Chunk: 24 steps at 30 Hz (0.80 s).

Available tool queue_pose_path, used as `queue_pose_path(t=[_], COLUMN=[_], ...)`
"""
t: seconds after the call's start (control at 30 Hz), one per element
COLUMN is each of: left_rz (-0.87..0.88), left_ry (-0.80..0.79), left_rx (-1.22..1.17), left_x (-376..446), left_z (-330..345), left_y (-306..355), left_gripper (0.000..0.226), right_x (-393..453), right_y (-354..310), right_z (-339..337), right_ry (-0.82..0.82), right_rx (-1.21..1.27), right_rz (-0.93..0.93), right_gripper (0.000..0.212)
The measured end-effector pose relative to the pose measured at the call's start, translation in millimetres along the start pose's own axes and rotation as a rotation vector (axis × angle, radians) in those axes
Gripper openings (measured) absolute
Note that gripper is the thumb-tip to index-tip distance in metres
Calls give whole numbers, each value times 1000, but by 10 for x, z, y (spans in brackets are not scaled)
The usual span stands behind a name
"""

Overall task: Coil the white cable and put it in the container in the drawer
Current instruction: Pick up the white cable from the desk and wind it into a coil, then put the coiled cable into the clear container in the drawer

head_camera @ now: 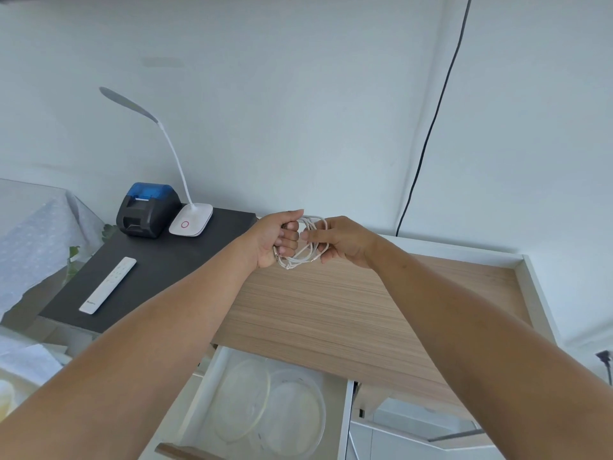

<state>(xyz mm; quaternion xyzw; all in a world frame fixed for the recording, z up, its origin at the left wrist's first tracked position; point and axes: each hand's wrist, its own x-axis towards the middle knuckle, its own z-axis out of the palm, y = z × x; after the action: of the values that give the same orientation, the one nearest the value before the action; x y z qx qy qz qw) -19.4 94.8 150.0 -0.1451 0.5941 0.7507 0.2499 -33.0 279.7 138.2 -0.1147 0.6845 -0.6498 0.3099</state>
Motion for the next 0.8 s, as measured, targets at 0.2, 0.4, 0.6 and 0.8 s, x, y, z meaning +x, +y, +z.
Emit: queue_pose_path(t=[0.2, 0.4, 0.6, 0.8], left_rz=[39, 53, 87, 115], left_ry=[135, 284, 262, 295], left_rx=[49, 138, 216, 307], left_x=[41, 56, -32, -155], left_z=[31, 20, -7, -114], left_y=[-112, -303, -575, -920], left_gripper=[37, 41, 42, 48], right_x=[62, 64, -1, -168], right_y=[62, 235, 498, 642], right_z=[-2, 135, 203, 223], right_ry=[253, 220, 207, 123], right_rx=[-163, -699, -758, -213], right_rz=[37, 51, 47, 101], right_gripper=[7, 17, 19, 16])
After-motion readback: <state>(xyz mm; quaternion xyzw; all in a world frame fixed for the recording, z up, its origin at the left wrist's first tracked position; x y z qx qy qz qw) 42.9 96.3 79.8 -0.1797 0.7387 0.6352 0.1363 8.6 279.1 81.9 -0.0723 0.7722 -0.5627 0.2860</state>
